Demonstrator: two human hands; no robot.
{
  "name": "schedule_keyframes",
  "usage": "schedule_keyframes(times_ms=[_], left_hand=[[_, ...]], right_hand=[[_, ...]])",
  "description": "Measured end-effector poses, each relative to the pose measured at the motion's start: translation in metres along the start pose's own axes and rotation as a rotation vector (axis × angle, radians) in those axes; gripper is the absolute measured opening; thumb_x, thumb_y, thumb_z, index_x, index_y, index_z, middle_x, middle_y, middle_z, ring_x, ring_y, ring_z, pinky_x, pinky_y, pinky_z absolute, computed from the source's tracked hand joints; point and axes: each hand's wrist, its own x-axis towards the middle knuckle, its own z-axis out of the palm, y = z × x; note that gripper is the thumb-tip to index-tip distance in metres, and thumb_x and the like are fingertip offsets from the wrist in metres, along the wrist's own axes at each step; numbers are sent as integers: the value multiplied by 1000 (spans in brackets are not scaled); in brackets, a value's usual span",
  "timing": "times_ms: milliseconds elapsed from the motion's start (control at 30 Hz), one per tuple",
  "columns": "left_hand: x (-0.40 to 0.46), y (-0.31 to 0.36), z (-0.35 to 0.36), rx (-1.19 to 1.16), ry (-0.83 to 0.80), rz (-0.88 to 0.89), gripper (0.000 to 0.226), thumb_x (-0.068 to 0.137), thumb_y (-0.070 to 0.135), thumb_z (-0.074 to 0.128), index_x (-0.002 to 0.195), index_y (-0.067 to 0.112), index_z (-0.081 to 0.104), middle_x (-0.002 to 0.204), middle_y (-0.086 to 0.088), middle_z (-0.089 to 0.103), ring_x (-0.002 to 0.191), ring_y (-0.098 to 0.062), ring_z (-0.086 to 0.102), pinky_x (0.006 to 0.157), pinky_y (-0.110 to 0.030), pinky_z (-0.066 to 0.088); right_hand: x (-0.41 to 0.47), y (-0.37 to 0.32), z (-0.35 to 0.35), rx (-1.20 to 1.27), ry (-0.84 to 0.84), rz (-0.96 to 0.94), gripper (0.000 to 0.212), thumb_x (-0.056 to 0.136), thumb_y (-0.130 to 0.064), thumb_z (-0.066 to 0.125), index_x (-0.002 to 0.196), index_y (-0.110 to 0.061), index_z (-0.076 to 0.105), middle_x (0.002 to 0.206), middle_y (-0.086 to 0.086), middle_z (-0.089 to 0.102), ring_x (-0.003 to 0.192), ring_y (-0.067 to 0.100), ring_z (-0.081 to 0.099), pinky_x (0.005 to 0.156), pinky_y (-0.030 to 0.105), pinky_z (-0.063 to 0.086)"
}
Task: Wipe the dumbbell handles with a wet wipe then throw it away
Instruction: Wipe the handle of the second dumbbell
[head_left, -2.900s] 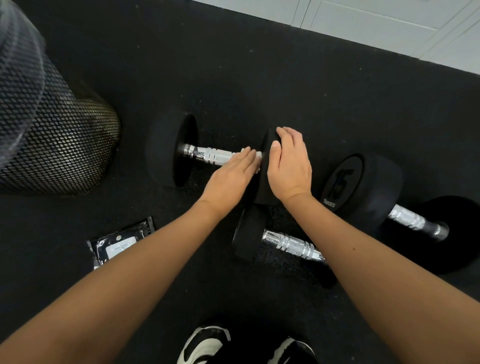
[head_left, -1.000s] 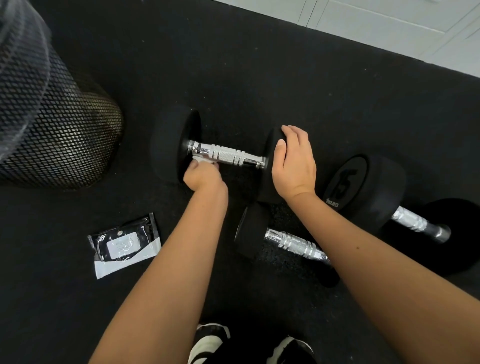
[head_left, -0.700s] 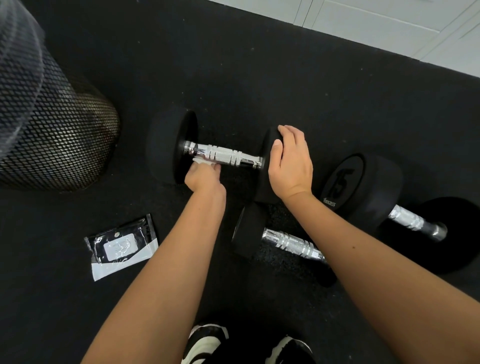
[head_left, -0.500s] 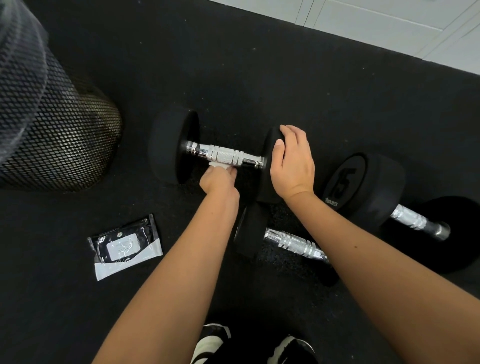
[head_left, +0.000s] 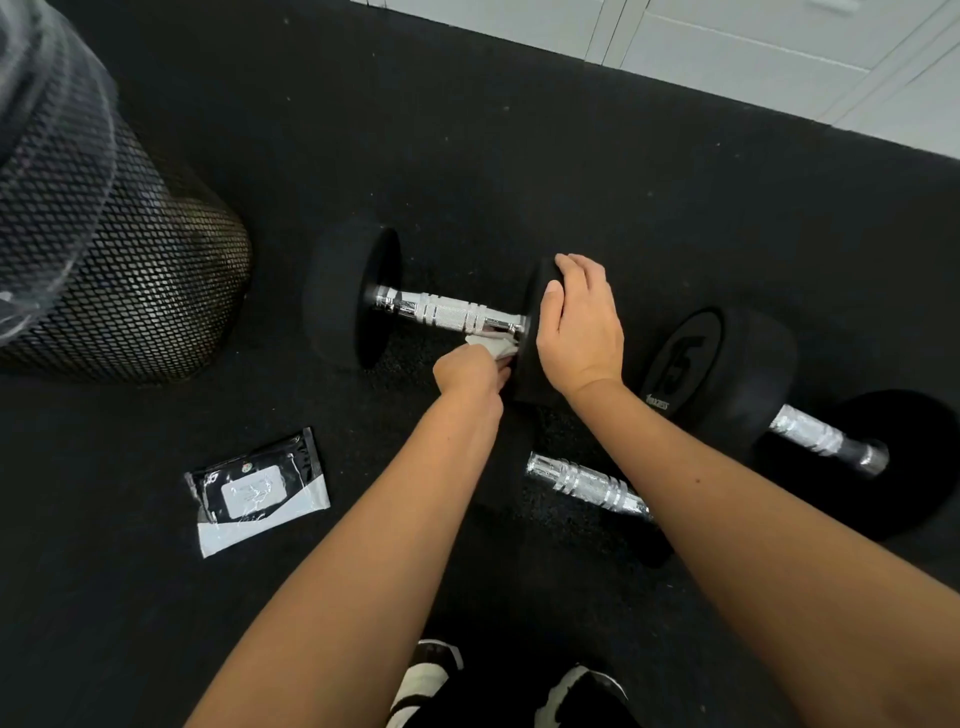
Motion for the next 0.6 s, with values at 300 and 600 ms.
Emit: schedule_keyframes(times_ms=[300, 600], left_hand=[[-37, 15, -27, 194, -301, 208, 35, 96, -7, 33, 126, -3, 50, 110, -15, 59, 88, -20, 62, 83, -32, 52], [-75, 16, -35, 286, -560, 355, 19, 96, 6, 46, 106, 13, 60, 100, -6, 64, 84, -13, 62, 64, -21, 50]], right_hand=[[14, -3, -33, 153, -269, 120, 43, 98, -32, 37, 133, -11, 49, 141, 5, 43, 134, 19, 36, 111, 31, 26], [-24, -17, -104, 682, -515, 347, 17, 88, -36, 59, 94, -21, 68, 99, -2, 70, 90, 15, 65, 73, 28, 52]])
